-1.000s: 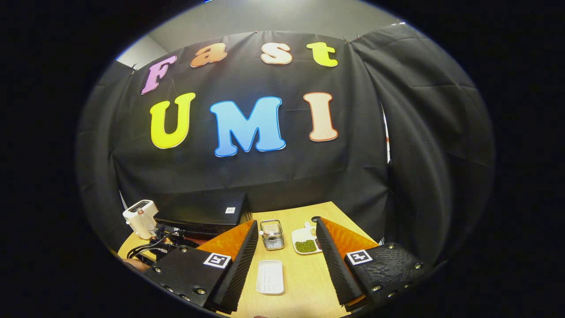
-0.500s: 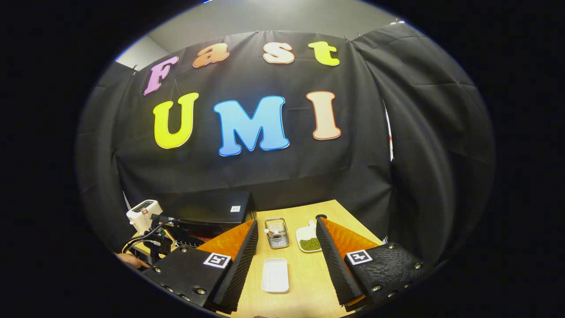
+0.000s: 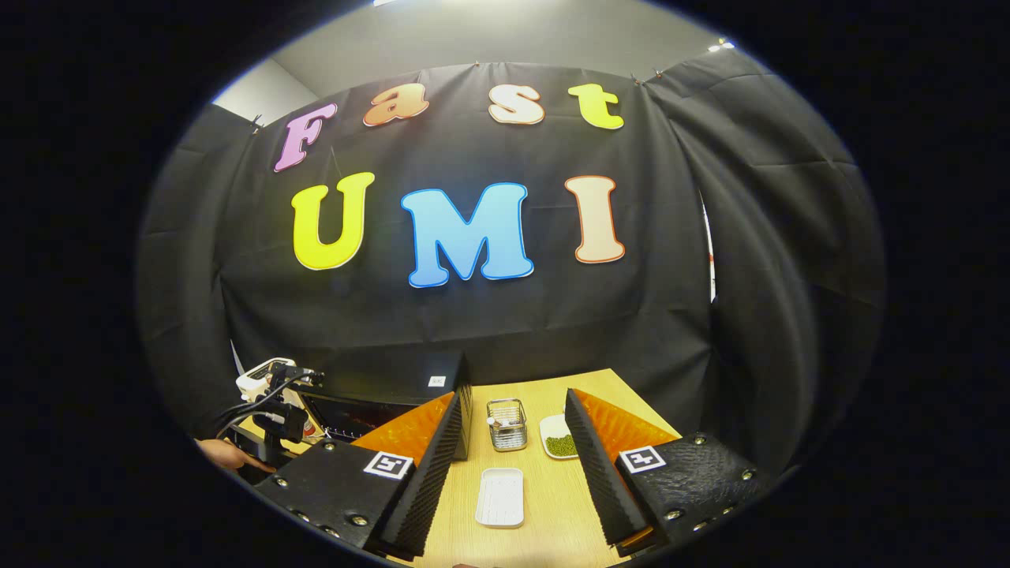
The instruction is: Open the electric oven with the left hand, put the food in, and close the electric oven.
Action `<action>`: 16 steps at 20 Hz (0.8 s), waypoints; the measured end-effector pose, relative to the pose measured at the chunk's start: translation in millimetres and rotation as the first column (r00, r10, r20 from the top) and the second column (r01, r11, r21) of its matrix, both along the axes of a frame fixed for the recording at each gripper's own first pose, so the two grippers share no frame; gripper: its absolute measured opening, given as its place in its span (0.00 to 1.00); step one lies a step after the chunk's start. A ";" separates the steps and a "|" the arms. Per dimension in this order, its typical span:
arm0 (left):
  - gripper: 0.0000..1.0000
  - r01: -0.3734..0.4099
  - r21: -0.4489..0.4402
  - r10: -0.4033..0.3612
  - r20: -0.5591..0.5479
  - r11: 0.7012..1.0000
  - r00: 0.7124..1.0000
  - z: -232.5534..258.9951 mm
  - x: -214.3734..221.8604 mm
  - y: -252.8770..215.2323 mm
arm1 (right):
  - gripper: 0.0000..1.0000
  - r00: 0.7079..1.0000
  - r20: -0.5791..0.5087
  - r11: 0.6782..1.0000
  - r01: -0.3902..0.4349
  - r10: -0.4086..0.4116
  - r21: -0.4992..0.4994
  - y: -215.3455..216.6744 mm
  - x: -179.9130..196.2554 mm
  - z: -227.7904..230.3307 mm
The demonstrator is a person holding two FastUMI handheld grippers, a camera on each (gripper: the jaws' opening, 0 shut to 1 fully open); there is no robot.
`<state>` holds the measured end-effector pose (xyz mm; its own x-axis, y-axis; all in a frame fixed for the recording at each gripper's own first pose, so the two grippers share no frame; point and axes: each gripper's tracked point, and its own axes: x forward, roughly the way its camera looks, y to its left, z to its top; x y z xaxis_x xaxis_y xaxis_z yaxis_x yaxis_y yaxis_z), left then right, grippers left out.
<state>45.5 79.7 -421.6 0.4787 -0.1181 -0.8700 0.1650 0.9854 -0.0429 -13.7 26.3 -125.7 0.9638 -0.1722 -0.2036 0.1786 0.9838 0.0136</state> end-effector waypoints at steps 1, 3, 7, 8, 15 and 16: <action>0.95 0.001 0.001 -0.001 0.006 1.000 1.000 1.2 1.2 -0.3 | 0.80 1.000 -0.001 1.000 -0.001 0.001 -0.002 -1.5 -2.2 -1.2; 0.95 -0.002 -0.001 0.002 0.015 1.000 1.000 5.4 3.0 -1.2 | 0.80 1.000 0.005 1.000 -0.003 0.003 -0.001 -2.8 -2.8 0.9; 0.99 -0.014 -0.010 0.014 0.054 1.000 0.998 15.2 9.3 -1.9 | 0.80 1.000 0.018 1.000 0.000 0.000 -0.002 -5.7 -5.8 5.2; 0.95 -0.017 -0.012 0.017 0.057 1.000 0.998 17.8 9.6 -2.1 | 0.80 1.000 0.018 1.000 0.001 -0.001 -0.002 -7.7 -8.0 5.2; 0.95 -0.020 -0.005 0.020 0.108 1.000 0.994 37.2 23.1 1.4 | 0.80 1.000 0.009 1.000 0.013 -0.013 0.002 -18.1 -14.6 3.7; 0.92 -0.024 -0.007 0.024 0.114 1.000 0.993 39.7 26.0 0.6 | 0.80 1.000 0.010 1.000 0.013 -0.013 -0.002 -19.5 -15.2 5.3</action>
